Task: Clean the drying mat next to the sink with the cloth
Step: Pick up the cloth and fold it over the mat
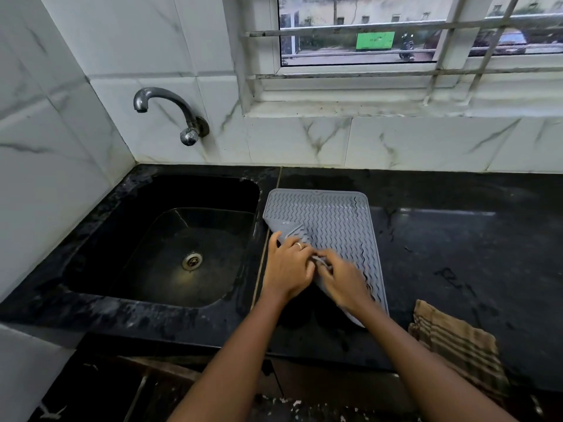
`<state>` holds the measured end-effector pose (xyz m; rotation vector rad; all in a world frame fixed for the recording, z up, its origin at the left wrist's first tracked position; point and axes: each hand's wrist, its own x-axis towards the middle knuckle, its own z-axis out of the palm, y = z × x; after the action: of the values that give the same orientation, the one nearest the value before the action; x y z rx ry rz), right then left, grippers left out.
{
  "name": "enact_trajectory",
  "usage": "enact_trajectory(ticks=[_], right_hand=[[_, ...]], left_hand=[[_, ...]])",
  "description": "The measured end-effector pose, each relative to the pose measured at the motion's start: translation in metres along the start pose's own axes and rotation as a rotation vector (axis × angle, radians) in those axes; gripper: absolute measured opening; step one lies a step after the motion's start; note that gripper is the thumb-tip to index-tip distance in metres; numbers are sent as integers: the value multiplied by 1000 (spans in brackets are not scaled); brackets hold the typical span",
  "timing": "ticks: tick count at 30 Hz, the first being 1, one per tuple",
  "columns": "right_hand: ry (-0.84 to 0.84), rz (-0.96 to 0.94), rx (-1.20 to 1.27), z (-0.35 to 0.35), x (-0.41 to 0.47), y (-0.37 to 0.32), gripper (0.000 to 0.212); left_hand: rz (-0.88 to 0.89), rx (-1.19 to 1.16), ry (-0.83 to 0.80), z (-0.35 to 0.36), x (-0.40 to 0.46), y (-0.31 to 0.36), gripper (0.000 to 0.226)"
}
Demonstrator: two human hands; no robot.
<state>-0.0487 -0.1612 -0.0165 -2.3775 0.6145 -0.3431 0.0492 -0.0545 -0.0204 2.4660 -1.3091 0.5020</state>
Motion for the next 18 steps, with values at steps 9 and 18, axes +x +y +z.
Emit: enact_trajectory(ticks=[9, 18], right_hand=[[-697, -113, -293, 36, -34, -14, 46], [-603, 56, 148, -6, -38, -15, 28]], left_hand=[[-260, -63, -315, -22, -57, -28, 26], [-345, -14, -486, -20, -68, 5, 34]])
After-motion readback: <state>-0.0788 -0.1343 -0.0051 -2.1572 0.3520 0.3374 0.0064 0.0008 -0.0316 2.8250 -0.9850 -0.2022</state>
